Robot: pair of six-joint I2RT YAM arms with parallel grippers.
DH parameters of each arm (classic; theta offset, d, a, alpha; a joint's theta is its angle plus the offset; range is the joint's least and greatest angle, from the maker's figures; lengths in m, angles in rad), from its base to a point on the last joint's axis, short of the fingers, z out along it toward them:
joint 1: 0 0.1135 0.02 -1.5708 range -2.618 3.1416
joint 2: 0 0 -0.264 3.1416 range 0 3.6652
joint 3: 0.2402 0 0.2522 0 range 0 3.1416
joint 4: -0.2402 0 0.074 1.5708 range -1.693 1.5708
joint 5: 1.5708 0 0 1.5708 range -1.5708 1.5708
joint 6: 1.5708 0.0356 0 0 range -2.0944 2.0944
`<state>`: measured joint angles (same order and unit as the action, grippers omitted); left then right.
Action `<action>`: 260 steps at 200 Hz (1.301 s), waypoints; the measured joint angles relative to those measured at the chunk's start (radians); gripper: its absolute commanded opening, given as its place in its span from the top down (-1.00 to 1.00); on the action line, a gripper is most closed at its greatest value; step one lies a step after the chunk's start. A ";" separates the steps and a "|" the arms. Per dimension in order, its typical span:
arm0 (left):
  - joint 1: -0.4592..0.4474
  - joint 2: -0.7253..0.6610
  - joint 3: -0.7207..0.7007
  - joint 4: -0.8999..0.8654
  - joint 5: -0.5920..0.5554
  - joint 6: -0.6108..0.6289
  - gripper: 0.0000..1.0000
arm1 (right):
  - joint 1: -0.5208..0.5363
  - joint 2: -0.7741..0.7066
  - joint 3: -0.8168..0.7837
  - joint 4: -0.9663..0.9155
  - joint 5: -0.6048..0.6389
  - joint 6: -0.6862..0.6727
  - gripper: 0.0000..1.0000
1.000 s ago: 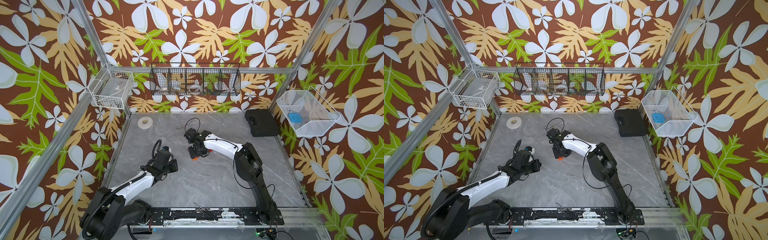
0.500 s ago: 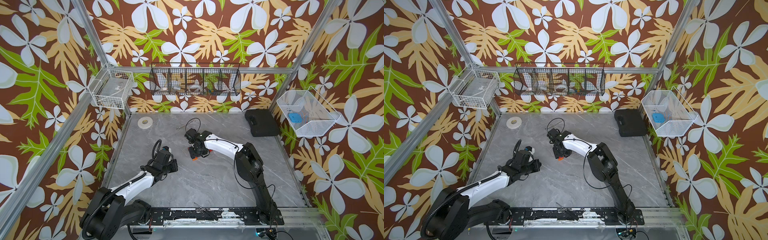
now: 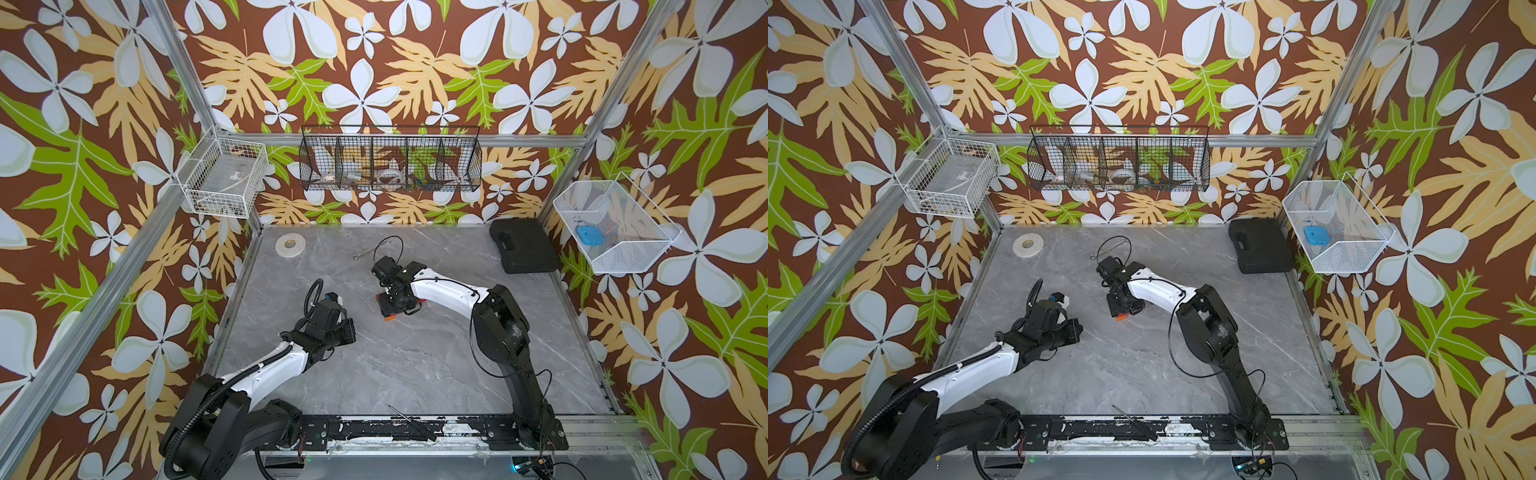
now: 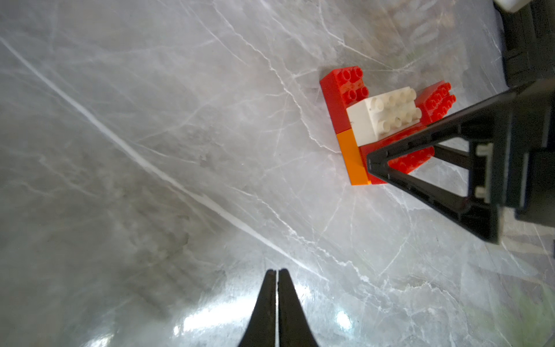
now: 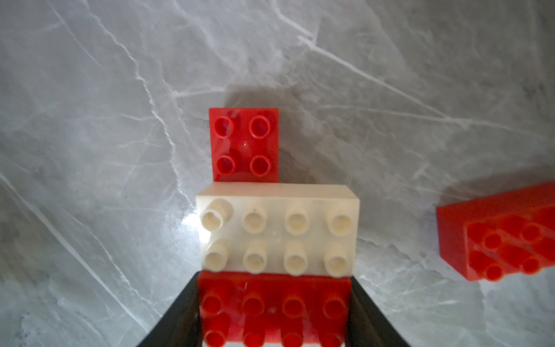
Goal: Assemble a rectangle with lego
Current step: Assemble the lego brick with the lego brick, then pick up the lego brick from the center of the board.
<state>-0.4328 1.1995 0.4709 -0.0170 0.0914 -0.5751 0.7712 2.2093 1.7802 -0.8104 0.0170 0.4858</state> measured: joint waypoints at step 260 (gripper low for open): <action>0.000 0.013 0.035 -0.036 -0.021 0.000 0.80 | -0.041 -0.125 0.065 -0.087 0.037 -0.099 -0.63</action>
<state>-0.4328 1.2121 0.5056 -0.0532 0.0708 -0.5747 0.7300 2.0842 1.8454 -0.8974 0.0544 0.3866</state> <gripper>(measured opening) 0.101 0.818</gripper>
